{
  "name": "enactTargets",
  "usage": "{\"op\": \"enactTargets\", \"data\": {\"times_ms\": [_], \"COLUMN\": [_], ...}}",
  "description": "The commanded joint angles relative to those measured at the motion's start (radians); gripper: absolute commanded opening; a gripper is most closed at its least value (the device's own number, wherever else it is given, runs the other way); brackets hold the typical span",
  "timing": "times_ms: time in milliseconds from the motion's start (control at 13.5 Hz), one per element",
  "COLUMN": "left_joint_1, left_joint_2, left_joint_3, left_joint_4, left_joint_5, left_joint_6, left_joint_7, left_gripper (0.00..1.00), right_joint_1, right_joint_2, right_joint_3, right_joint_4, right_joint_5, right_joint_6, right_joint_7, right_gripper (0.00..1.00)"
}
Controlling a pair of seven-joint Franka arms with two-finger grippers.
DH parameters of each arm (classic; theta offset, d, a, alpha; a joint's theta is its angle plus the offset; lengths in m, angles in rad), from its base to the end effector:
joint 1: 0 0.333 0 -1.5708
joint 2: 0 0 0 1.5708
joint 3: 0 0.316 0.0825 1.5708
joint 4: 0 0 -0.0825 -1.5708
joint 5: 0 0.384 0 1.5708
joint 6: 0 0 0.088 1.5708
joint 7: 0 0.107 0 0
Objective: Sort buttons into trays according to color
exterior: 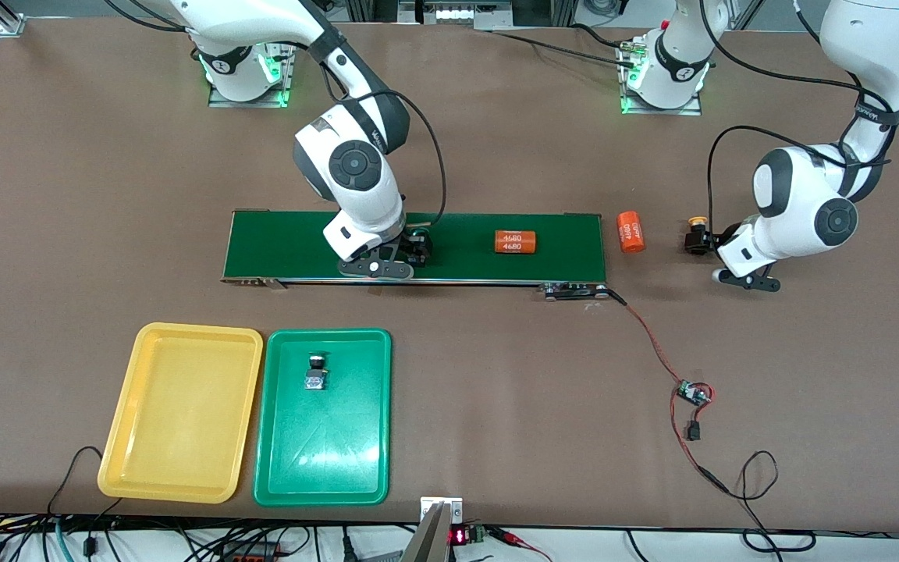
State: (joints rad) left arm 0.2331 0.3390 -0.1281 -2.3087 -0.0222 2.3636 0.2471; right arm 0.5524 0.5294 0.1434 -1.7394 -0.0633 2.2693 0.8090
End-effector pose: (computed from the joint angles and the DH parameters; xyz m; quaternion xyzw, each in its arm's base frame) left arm 0.4901 0.0484 0.1786 0.9878 -0.0608 -0.1333 0.0523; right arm 0.5181 0.4191 0.2766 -0.9989 0.0461 0.0056 0.0109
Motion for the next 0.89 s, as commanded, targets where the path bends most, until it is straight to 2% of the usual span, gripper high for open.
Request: {"op": "enactTargets", "data": {"times_ms": [0, 148, 222, 295, 517, 591, 665, 739, 812], "left_joint_1": [-0.003, -0.003, -0.003, -0.005, -0.008, -0.009, -0.014, -0.017, -0.018], "left_joint_2": [-0.021, -0.035, -0.04, -0.043, -0.049, -0.055, -0.061, -0.07, -0.083], "left_joint_3": [0.002, 0.002, 0.002, 0.002, 0.002, 0.002, 0.002, 0.001, 0.002], "left_joint_4": [-0.041, -0.063, -0.075, -0.081, -0.083, -0.083, -0.081, -0.077, -0.074], "left_joint_5": [-0.028, -0.03, -0.03, -0.03, -0.03, -0.03, -0.03, -0.03, -0.028], "left_joint_6": [0.013, 0.013, 0.013, 0.011, 0.009, 0.006, 0.003, 0.002, 0.0], "left_joint_7": [-0.011, -0.014, -0.014, -0.014, -0.014, -0.014, -0.014, -0.012, -0.012], "left_gripper": [1.0, 0.98, 0.81, 0.58, 0.13, 0.05, 0.01, 0.0, 0.0], "right_joint_1": [0.008, 0.007, 0.007, 0.004, 0.001, 0.001, 0.001, 0.0, -0.002], "right_joint_2": [0.003, 0.009, 0.011, 0.018, 0.05, 0.055, 0.055, 0.054, 0.047], "right_joint_3": [0.002, 0.002, 0.002, 0.002, 0.001, 0.001, 0.001, -0.001, -0.001], "right_joint_4": [-0.005, -0.005, -0.005, -0.005, -0.005, -0.005, -0.005, -0.003, -0.003], "right_joint_5": [0.01, 0.01, 0.008, 0.007, 0.005, 0.003, -0.001, -0.001, 0.0], "right_joint_6": [0.001, 0.001, 0.003, 0.012, 0.058, 0.064, 0.064, 0.058, 0.053], "right_joint_7": [0.004, -0.001, -0.004, -0.007, -0.007, -0.007, -0.008, -0.016, -0.025], "right_gripper": [1.0, 1.0, 1.0, 1.0, 0.95, 0.87, 0.68, 0.43, 0.23]}}
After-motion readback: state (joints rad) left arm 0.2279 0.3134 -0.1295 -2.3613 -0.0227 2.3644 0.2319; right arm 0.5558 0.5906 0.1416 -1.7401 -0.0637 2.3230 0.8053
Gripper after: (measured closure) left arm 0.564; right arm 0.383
